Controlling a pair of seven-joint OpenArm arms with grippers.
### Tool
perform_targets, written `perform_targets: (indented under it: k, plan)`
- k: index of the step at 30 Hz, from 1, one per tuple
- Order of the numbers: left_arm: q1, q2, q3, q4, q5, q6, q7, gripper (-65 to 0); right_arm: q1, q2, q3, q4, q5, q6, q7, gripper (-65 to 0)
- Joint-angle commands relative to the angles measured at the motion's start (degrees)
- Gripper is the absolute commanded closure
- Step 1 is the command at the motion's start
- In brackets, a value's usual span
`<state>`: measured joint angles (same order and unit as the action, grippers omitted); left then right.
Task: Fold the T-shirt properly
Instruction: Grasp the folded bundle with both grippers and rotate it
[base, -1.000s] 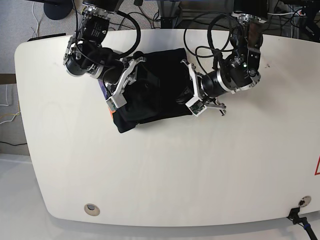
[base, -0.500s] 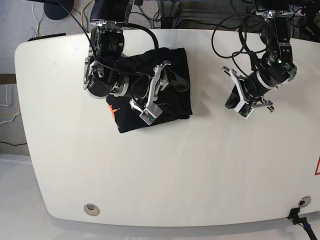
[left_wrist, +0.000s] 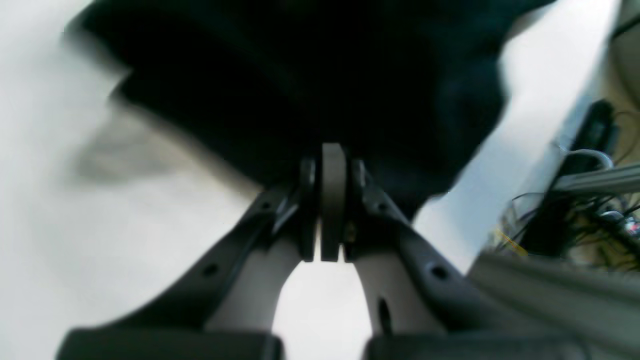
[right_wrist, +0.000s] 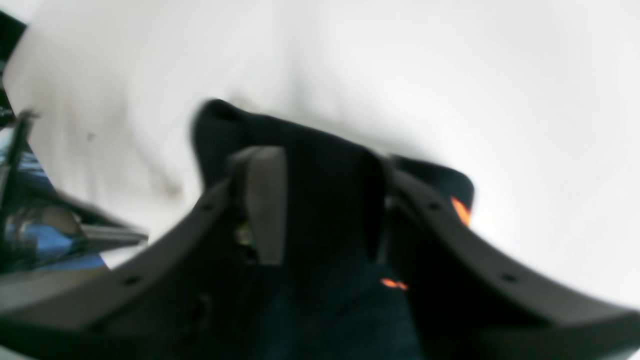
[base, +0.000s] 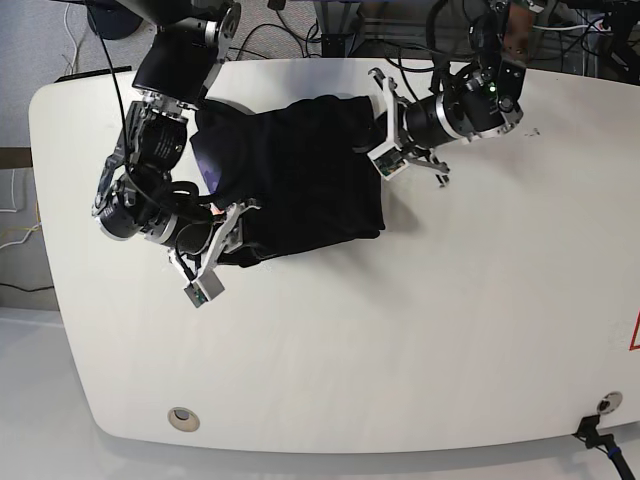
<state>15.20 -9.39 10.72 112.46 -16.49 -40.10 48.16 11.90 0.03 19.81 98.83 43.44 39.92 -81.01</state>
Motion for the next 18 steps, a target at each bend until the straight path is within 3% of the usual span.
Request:
perform_targets:
  k: [1, 4, 7, 12, 15, 18]
  plan:
    - [-0.21, 0.11, 2.16, 1.34, -1.05, 0.1, -1.96, 0.0, 2.56, 0.54, -0.08, -4.1, 1.09, 0.08, 2.64, -9.6]
    - [-0.21, 1.61, 5.15, 1.07, -0.78, 0.1, -1.96, 0.0, 3.7, 0.71, -0.16, -8.67, 1.0, 0.08, 5.63, -0.4]
    - [-0.21, 1.7, 6.11, -0.25, -0.7, 0.1, -1.96, 0.0, 3.88, 2.56, -1.92, -14.3, 1.0, 0.08, 10.46, 0.0]
    - [-3.82, 1.52, 6.03, -9.21, -0.7, 0.1, -1.96, 0.0, 1.24, 8.54, -8.78, -22.3, 1.0, 0.08, 20.84, 0.0]
    - [-7.25, 0.29, 5.85, -17.3, -0.7, 0.1, -2.84, 0.0, -1.04, 10.3, -9.66, -23.71, 1.0, 0.08, 23.65, 0.0]
    - [-10.59, -2.17, 5.94, -24.42, -0.7, 0.1, -7.59, 0.0, -3.51, 11.44, -9.57, -23.35, 1.17, 0.08, 24.35, 0.0]
